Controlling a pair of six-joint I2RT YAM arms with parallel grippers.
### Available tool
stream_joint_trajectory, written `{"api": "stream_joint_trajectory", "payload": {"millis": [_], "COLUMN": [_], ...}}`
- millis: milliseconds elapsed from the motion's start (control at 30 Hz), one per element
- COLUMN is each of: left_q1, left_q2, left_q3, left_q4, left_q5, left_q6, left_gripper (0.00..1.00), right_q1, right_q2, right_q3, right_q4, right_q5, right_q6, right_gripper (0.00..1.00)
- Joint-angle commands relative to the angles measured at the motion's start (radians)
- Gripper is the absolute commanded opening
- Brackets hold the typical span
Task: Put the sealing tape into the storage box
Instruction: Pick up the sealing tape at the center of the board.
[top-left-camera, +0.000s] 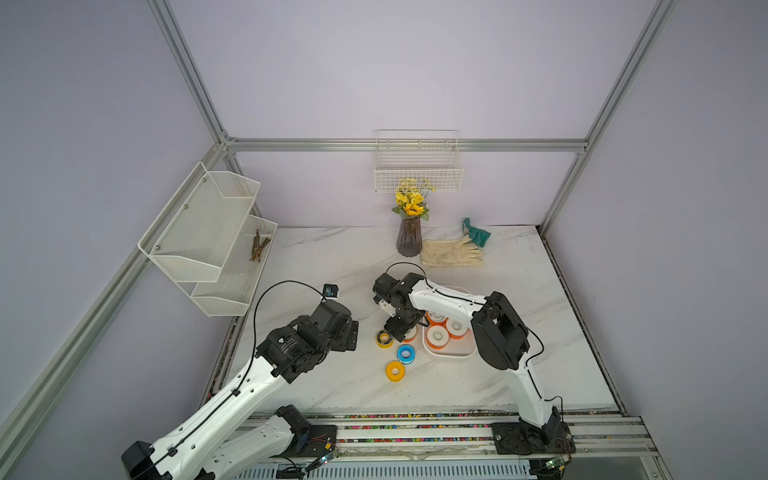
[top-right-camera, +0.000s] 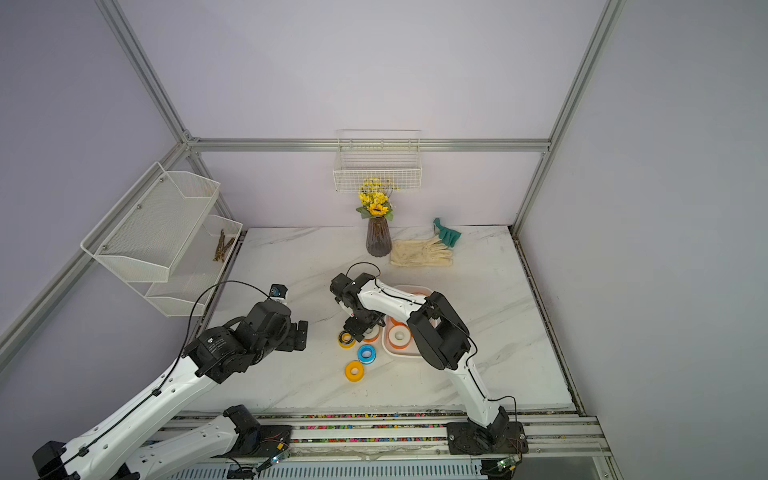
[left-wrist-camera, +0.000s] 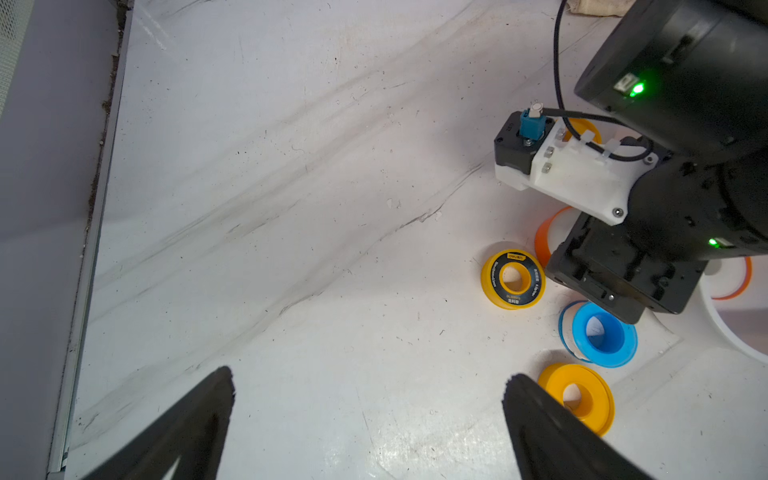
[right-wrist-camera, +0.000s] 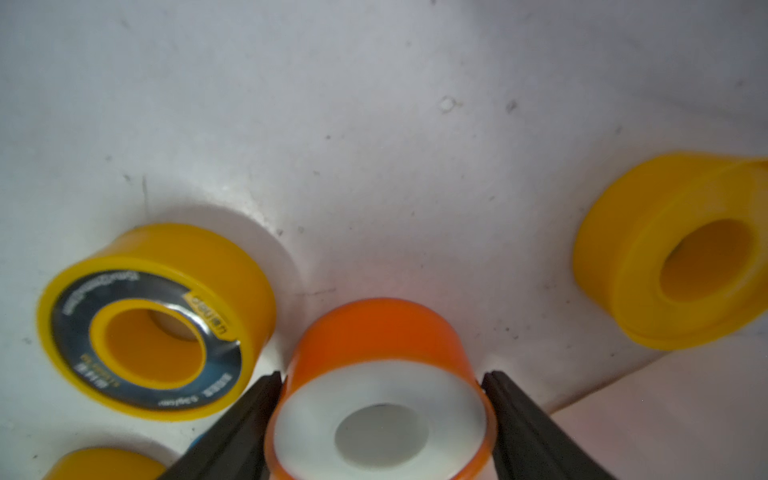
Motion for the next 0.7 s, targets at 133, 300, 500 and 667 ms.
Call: {"api": "stream_joint_trajectory", "payload": {"millis": [133, 300, 500, 667], "left_q1": [0.008, 0.008, 0.008, 0.008], "left_q2": [-0.002, -0.001, -0.002, 0.001], "left_q3": [-0.006, -0.006, -0.007, -0.006], "left_q4": [0.022, 0.023, 0.022, 0.022], "left_q5": [0.005, 0.005, 0.002, 0.005], "left_q6": [0.004, 0.005, 0.005, 0.007], "left_gripper": [1.0, 1.0, 1.0, 1.0], "right_q1": [0.006, 0.006, 0.006, 0.001], "right_q2": [0.006, -0.053, -0.167, -0.267], "right_q3": [0.015, 0.02, 0.002, -0.033], "right_q4": [0.002, 0.01, 0.019, 0.024], "right_q5": [-0.012, -0.011, -0.016, 0.063], "right_q6": [0.019, 0.031, 0.037, 0.06], "right_gripper": [0.73, 0.71, 0.7, 0.7]}}
